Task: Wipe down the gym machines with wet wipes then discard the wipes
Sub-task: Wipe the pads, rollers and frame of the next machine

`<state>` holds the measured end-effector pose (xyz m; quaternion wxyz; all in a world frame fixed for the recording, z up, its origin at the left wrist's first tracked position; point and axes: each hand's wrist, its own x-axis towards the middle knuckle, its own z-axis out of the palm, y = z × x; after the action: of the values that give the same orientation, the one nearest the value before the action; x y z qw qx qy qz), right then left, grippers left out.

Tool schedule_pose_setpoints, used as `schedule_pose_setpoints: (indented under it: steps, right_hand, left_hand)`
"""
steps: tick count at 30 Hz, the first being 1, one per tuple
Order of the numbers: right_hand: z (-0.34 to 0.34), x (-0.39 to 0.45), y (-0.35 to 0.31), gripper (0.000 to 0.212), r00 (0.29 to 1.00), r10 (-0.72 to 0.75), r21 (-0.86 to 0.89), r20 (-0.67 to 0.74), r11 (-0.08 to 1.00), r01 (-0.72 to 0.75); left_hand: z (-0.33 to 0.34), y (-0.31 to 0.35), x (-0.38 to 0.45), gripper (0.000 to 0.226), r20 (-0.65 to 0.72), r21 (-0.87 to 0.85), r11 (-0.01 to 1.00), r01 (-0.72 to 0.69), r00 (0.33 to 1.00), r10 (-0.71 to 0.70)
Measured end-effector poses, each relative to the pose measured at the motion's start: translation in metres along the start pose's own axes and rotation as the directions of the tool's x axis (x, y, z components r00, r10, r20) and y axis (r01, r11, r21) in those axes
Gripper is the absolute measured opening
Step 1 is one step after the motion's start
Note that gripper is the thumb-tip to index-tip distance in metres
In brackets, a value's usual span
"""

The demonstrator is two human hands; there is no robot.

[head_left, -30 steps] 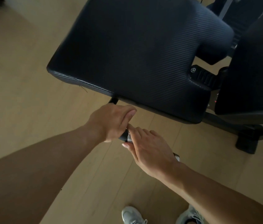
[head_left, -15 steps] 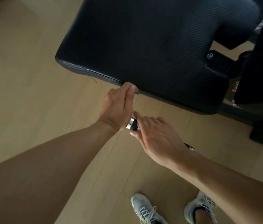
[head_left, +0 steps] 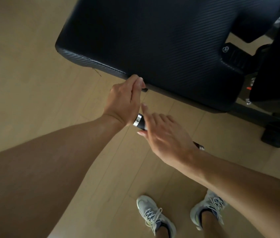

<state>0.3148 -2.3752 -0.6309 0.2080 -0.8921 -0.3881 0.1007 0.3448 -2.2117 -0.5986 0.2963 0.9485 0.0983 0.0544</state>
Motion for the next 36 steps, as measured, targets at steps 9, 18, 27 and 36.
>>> schedule_pose_setpoints:
  steps: [9, 18, 27, 36]
  right_hand:
    - [-0.007, -0.036, 0.016, 0.078, 0.997, 0.067, 0.261, 0.050, 0.962, -0.077]
    - [-0.009, -0.036, 0.019, 0.056, 0.984, 0.163, 0.233, 0.067, 0.957, -0.174]
    - [-0.004, -0.013, 0.001, 0.043, 0.989, 0.131, 0.075, 0.074, 0.988, -0.137]
    - [-0.002, -0.050, 0.025, 0.042, 0.983, 0.184, 0.015, -0.014, 0.983, -0.184]
  left_hand:
    - [0.000, 0.000, -0.001, 0.039, 0.016, -0.020, 1.000, 0.007, 1.000, -0.006]
    - [0.005, -0.003, -0.001, 0.043, -0.007, 0.001, 1.000, -0.011, 1.000, 0.011]
    - [0.003, 0.000, -0.001, 0.048, 0.002, 0.015, 1.000, -0.015, 1.000, 0.015]
    - [0.004, -0.002, -0.001, 0.041, 0.004, 0.013, 1.000, -0.017, 1.000, 0.017]
